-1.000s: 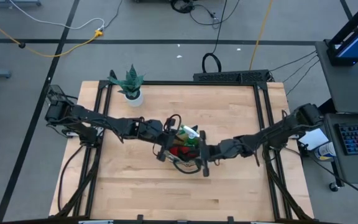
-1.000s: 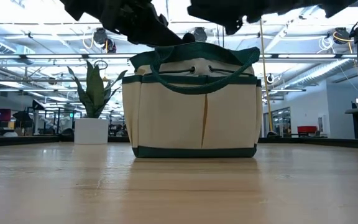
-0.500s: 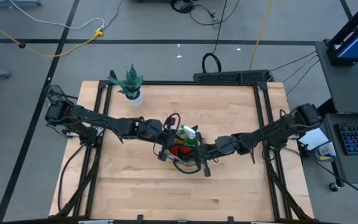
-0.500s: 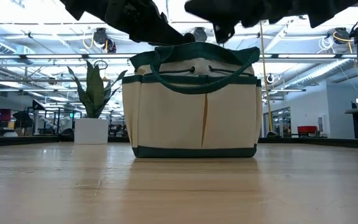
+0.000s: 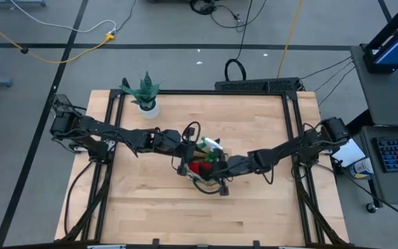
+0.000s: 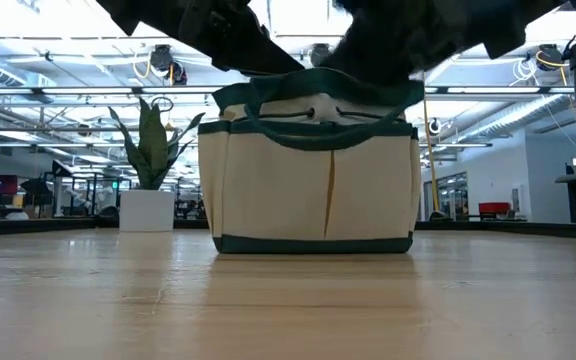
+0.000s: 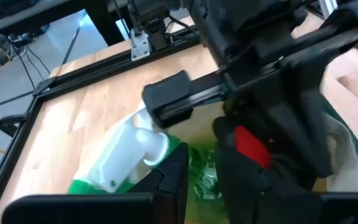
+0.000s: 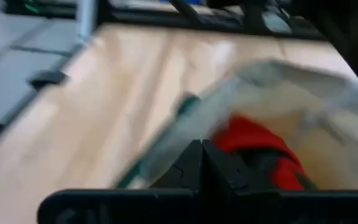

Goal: Pick & Place Garden tools in Gardening bag
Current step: Put the red gloves into the gardening bag

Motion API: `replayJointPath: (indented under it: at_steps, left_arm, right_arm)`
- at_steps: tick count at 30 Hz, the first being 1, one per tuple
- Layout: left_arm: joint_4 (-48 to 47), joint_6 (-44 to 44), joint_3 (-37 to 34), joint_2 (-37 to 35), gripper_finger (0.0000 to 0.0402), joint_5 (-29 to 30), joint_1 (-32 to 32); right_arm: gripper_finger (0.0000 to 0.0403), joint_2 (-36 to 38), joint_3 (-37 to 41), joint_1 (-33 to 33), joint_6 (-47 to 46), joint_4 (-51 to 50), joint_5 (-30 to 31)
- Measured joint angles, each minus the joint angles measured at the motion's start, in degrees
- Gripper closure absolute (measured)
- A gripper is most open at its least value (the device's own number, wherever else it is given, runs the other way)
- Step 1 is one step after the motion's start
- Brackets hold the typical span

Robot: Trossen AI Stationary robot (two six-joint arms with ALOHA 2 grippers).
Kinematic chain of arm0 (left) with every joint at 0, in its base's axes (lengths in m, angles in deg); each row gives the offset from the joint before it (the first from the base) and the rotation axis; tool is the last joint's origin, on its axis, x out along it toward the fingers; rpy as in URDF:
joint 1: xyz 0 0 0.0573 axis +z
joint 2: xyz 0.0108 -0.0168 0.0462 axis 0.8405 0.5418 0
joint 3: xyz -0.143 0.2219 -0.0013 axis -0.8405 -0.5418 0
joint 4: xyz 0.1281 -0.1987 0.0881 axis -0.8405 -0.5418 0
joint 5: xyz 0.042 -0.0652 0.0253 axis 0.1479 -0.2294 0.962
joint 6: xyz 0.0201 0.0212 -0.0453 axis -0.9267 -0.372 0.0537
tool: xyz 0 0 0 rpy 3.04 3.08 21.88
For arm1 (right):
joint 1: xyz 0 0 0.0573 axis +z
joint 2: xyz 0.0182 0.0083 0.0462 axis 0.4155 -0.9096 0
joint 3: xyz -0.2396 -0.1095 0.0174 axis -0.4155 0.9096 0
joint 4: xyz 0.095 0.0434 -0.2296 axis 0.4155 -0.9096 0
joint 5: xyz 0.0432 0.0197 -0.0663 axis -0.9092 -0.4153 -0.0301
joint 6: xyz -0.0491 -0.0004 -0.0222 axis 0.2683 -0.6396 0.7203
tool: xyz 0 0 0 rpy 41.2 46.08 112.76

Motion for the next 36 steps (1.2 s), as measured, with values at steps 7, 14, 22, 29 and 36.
replayJointPath:
  at_steps: [7,14,22,29,36]
  left_arm:
    - [-0.44,0.11,-0.02,0.00,0.0316,-0.13,-0.02]
    - [-0.81,0.07,-0.01,0.00,0.0316,-1.38,0.00]
    - [-0.83,0.07,-0.01,0.00,0.0316,-5.49,-0.01]
    - [-0.87,0.04,-0.02,0.00,0.0316,-5.00,0.00]
    - [-1.10,0.07,0.00,0.00,0.0316,-4.98,0.00]
  right_arm:
    - [0.0403,1.84,0.05,-0.09,-0.90,-4.89,4.96]
    - [0.0403,2.41,0.05,-0.55,-4.95,-8.50,7.49]
    - [0.0403,2.46,-0.03,-1.60,-9.65,-14.85,3.64]
    - [0.0403,2.46,0.16,-1.49,-1.18,-7.80,-2.84]
    - [0.0384,3.93,0.16,-1.57,1.63,-8.26,-0.80]
